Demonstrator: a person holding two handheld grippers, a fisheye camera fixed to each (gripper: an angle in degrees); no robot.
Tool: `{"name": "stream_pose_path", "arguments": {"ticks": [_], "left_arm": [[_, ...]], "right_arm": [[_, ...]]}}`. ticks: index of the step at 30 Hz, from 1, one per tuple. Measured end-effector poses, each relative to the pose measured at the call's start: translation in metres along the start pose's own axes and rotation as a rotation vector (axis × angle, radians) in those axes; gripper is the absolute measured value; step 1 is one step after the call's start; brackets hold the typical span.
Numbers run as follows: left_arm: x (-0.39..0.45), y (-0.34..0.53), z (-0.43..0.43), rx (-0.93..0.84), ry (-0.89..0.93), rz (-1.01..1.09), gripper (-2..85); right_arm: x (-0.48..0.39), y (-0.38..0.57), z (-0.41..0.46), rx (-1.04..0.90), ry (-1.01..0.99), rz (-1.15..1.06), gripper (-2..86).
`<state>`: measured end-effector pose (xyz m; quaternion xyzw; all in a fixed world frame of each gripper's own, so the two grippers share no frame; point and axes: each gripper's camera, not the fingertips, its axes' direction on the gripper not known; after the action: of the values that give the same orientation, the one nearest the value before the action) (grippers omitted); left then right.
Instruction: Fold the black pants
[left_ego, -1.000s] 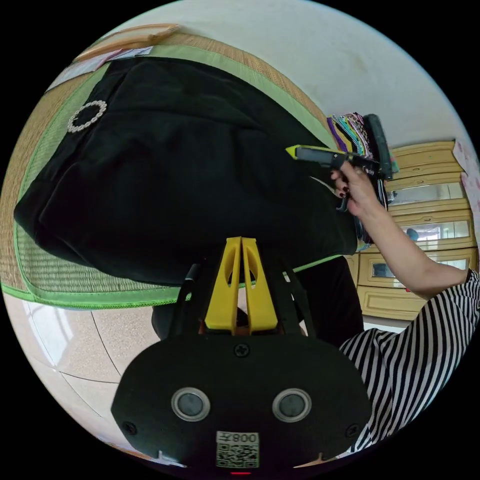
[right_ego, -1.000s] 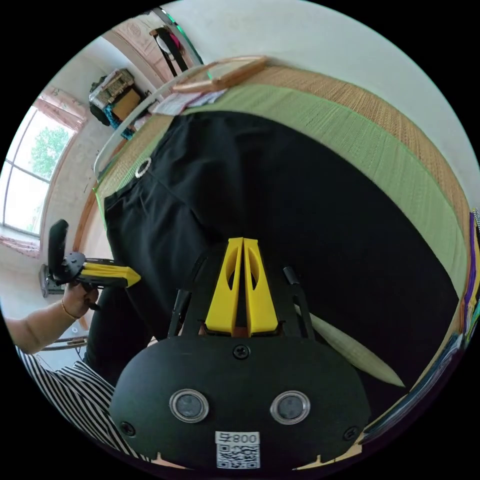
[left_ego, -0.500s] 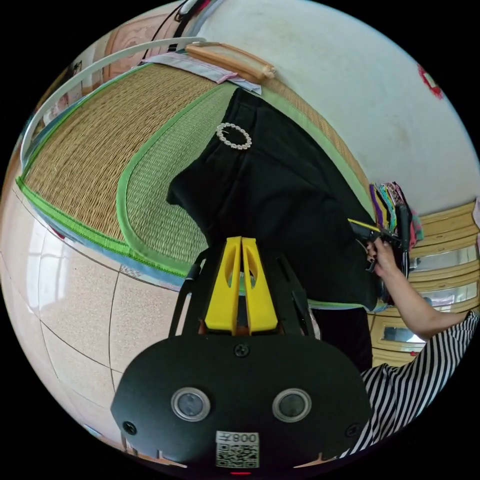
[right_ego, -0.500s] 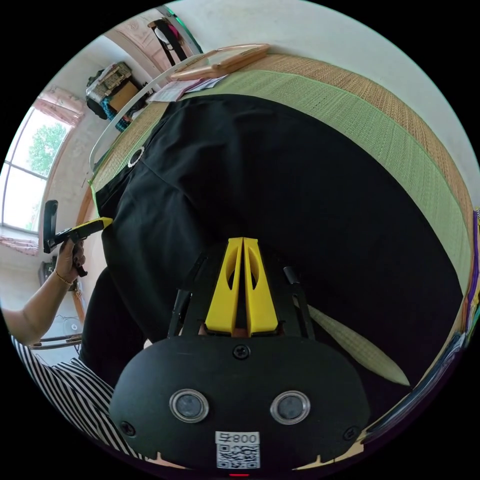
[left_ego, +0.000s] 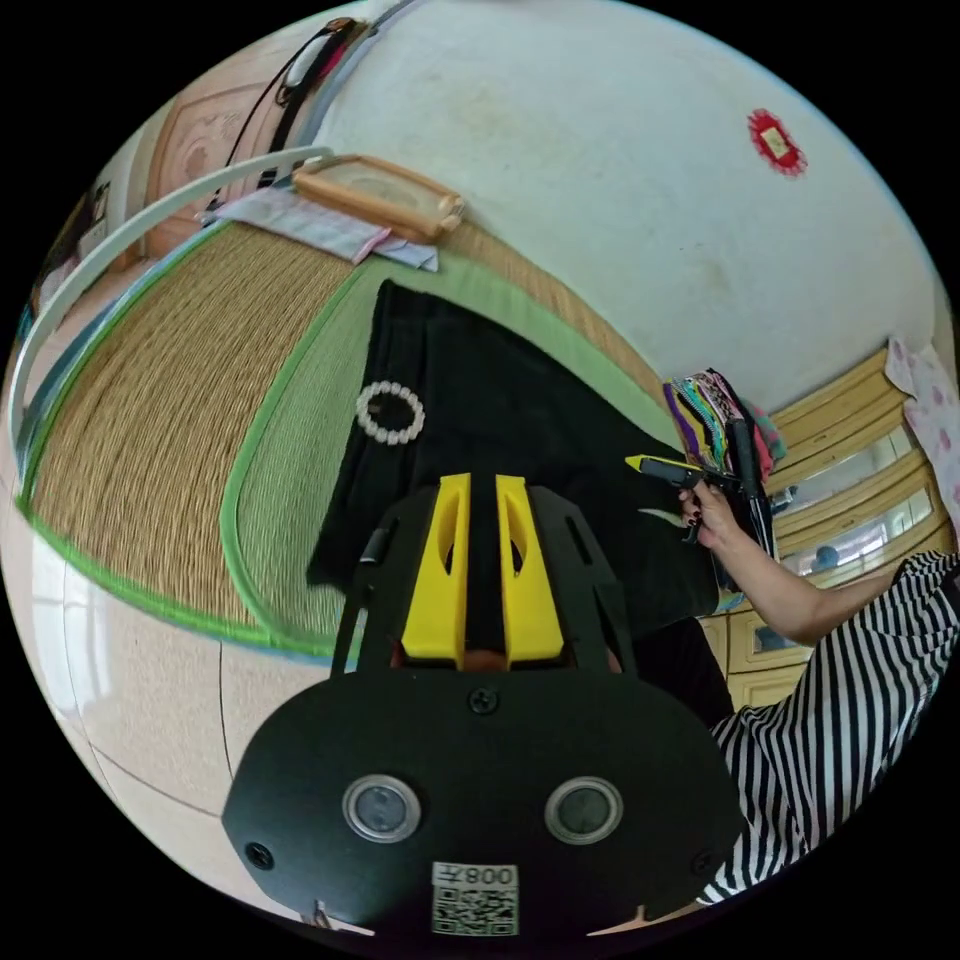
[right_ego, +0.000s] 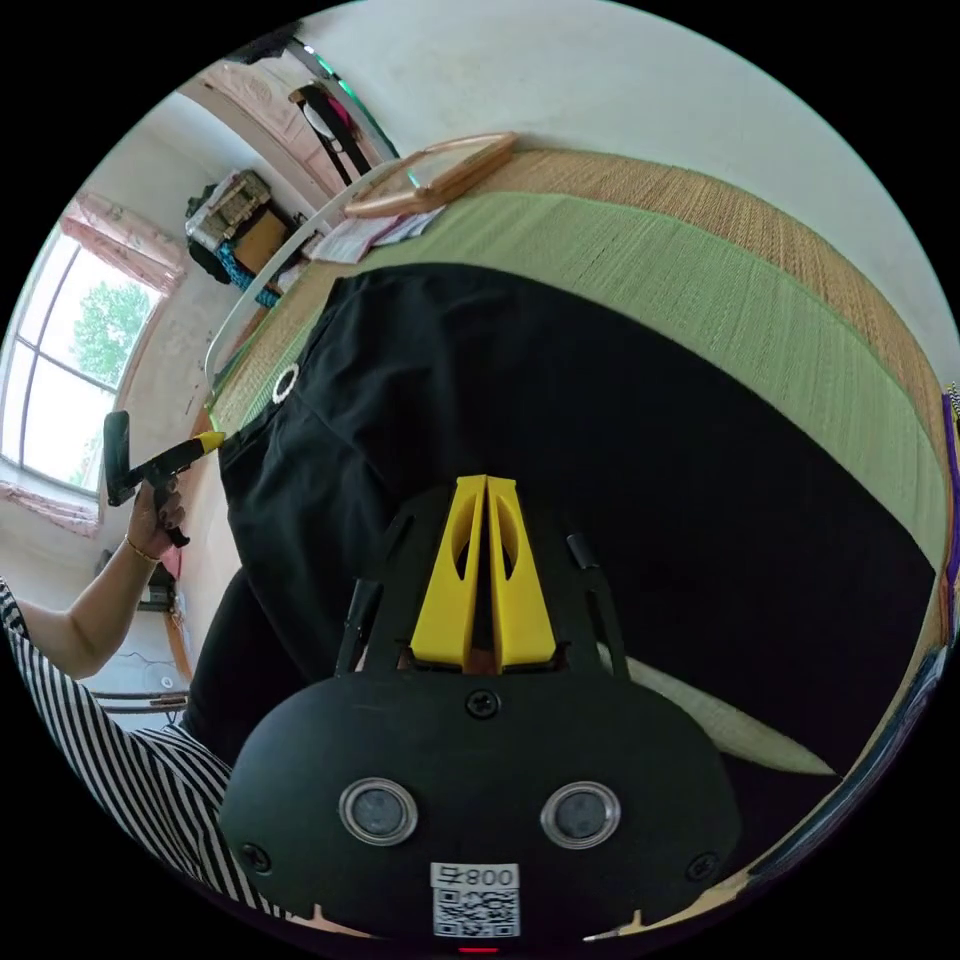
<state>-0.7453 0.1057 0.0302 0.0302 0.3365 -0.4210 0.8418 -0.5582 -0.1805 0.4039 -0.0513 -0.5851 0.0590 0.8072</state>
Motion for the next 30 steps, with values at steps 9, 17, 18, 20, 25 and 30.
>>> {"name": "stream_pose_path", "arguments": {"ticks": [9, 17, 18, 20, 25, 30], "left_arm": [[0.027, -0.134, 0.011, -0.117, -0.108, 0.192, 7.0], [0.052, -0.214, 0.024, -0.249, -0.229, 0.262, 8.3], [0.054, -0.218, 0.025, -0.259, -0.241, 0.267, 8.4], [0.059, -0.229, 0.033, -0.328, -0.278, 0.284, 9.1], [0.074, -0.238, 0.041, -0.400, -0.341, 0.314, 9.2], [0.092, -0.240, 0.035, -0.405, -0.355, 0.332, 6.8]], "right_arm": [[-0.010, -0.115, 0.015, -0.034, 0.132, -0.123, 6.1], [-0.025, -0.184, 0.039, -0.095, 0.274, -0.247, 8.1], [-0.026, -0.192, 0.044, -0.113, 0.285, -0.259, 8.3], [-0.027, -0.200, 0.052, -0.142, 0.293, -0.280, 8.6], [-0.029, -0.212, 0.063, -0.181, 0.296, -0.302, 9.1], [-0.031, -0.217, 0.054, -0.177, 0.283, -0.315, 7.8]]}}
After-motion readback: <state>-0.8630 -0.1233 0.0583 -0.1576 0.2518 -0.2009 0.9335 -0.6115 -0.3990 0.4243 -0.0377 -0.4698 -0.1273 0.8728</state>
